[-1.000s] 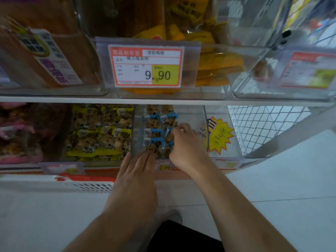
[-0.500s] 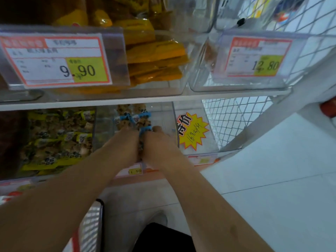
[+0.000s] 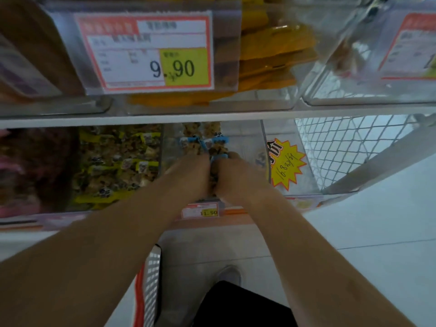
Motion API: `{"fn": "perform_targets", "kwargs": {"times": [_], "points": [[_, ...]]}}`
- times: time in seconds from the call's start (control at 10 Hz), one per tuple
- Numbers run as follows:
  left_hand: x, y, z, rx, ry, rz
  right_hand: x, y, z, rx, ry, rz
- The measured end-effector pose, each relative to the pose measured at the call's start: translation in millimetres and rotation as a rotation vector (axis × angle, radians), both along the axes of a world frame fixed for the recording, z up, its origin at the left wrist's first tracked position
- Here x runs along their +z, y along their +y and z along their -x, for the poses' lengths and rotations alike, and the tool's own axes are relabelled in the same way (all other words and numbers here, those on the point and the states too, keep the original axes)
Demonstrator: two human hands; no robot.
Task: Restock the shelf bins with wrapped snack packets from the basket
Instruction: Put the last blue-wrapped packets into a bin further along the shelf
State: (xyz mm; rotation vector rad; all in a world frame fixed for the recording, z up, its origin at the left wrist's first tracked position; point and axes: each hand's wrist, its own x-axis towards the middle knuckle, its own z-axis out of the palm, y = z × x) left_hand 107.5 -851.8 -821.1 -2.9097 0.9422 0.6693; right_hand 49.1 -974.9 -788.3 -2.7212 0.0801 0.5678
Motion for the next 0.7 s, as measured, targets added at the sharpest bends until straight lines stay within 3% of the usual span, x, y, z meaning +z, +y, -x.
{"fn": "perform_targets", "kwargs": {"times": [0.1,0.3,0.4,0.6,0.7], "points": [[2.1,1.7,-4.3,0.01,-0.195,-0.093,-8.3,-0.3,-17.1,0.021,-0.136,0.061],[-9.5,-4.2,-28.1,0.051,-0.152,-0.195,-31.2,3.6,-46.1,0.057,0.009,0.079],[5.7,-0.1,-22.1,0.0,-0.154,-0.217,-40.6,2.9,-52.8,0.099,0.02,0.073],[13.8,-15.6,-24.2,-0.164,-0.129,-0.454,-30.5,-4.9,-42.8,0.044,0.048,0.029],[9.6,1.2,-17.7,-0.082,-0.212,-0.321,-15.1,-9.2,-32.7,0.043,0.077,0.025]]}}
